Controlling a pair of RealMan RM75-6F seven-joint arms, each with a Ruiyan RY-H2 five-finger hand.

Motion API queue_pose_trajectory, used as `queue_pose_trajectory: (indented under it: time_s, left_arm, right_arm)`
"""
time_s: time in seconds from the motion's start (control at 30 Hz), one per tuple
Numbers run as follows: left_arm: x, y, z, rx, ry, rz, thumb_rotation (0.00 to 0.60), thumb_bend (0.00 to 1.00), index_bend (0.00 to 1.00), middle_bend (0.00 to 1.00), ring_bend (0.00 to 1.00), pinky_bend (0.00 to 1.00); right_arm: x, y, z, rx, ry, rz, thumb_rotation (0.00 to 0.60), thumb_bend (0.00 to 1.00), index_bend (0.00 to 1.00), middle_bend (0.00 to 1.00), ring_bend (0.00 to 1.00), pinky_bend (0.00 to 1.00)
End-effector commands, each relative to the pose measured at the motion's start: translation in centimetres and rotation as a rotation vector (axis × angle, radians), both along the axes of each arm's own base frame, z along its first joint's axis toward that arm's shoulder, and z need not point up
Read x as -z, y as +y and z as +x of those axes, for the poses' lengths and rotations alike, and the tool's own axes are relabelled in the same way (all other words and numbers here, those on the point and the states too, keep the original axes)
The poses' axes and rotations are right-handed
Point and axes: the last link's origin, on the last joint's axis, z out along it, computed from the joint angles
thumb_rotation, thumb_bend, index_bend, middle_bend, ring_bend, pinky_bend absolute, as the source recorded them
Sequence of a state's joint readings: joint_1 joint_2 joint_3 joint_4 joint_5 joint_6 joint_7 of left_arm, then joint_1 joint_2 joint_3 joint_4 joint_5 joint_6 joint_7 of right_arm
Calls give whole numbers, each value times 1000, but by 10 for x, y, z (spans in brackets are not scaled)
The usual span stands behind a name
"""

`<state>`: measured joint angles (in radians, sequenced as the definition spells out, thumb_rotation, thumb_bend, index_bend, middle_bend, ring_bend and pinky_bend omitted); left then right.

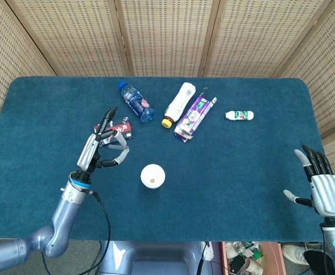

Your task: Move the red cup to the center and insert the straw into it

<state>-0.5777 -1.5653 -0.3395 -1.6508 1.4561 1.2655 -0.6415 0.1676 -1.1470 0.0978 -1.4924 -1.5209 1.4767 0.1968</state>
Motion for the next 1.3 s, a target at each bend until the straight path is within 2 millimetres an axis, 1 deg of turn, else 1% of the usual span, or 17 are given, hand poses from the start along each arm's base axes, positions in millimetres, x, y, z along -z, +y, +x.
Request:
queue_pose_trajectory:
  time_s: [0.03, 0.2, 0.37, 0.67, 1.0, 1.3]
  left_arm:
    - [-14, -20, 13, 128, -269, -122, 600, 415, 634, 0, 0, 0]
    - [-11, -28, 16, 128, -284, -261, 600, 417, 635, 0, 0, 0]
    - [-2, -33, 17, 133, -261, -380, 600, 417, 637, 0, 0, 0]
    - [17, -29, 16, 105, -244, -406, 600, 418, 640, 0, 0, 0]
    - [26, -22, 26, 114, -250, -421, 600, 418, 641, 0, 0, 0]
    - [34, -25, 31, 113, -263, -473, 600, 419, 642, 0, 0, 0]
  right_arm:
    - [-1, 0, -1, 4, 0, -3, 600, 0, 56, 0, 0, 0]
    - [-2, -1, -3, 13, 0, -6, 600, 0, 56, 0, 0, 0]
    - [-2, -2, -5, 21, 0, -7, 600, 0, 56, 0, 0, 0]
    - [-3, -2, -7, 30, -1, -9, 600, 0, 56, 0, 0, 0]
    - [-4, -3, -9, 40, -5, -10, 600, 0, 56, 0, 0, 0]
    - [-5, -4, -11, 45, -6, -6, 600, 0, 56, 0, 0, 0]
